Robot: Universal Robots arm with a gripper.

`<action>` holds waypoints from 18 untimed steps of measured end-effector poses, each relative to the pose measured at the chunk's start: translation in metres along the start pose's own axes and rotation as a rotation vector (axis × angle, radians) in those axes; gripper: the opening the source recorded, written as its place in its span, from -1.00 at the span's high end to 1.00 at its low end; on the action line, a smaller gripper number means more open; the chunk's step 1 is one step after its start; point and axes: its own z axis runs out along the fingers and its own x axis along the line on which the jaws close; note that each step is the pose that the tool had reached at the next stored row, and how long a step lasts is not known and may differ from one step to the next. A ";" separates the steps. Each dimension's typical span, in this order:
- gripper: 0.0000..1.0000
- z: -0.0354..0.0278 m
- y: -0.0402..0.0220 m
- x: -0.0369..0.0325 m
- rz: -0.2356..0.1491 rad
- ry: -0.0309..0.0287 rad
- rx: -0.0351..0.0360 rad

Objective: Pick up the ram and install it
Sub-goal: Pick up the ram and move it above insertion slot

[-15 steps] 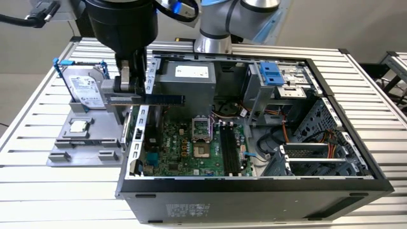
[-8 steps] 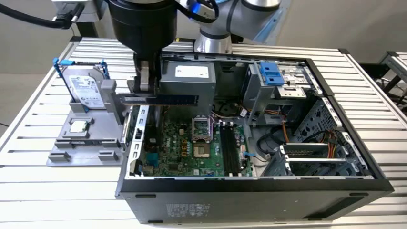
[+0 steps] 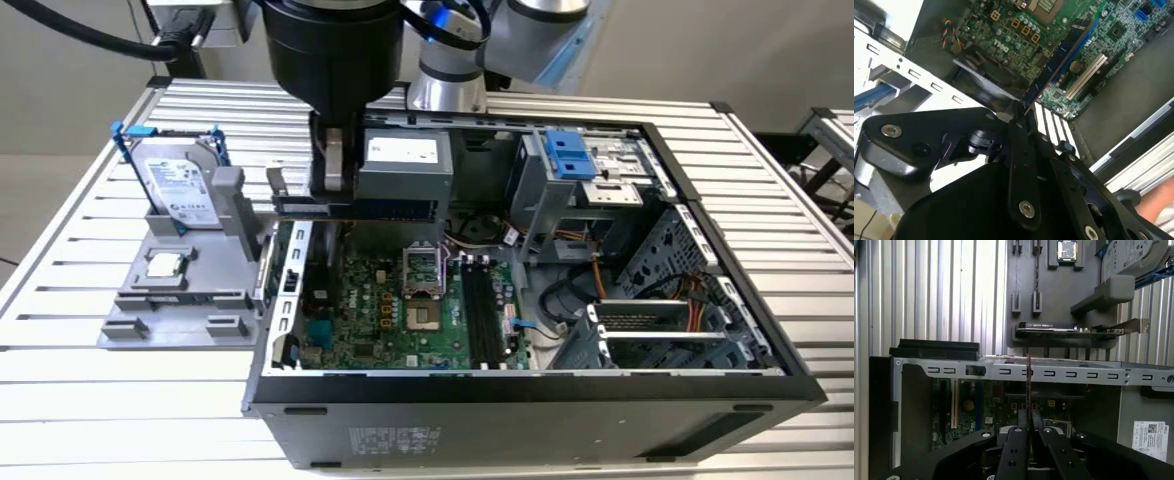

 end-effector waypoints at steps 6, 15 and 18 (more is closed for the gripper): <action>1.00 -0.0005 -0.0131 0.0003 0.000 0.0000 0.0000; 1.00 -0.0009 -0.0249 0.0005 0.000 0.0002 0.0000; 1.00 -0.0011 -0.0300 0.0007 0.000 0.0002 0.0000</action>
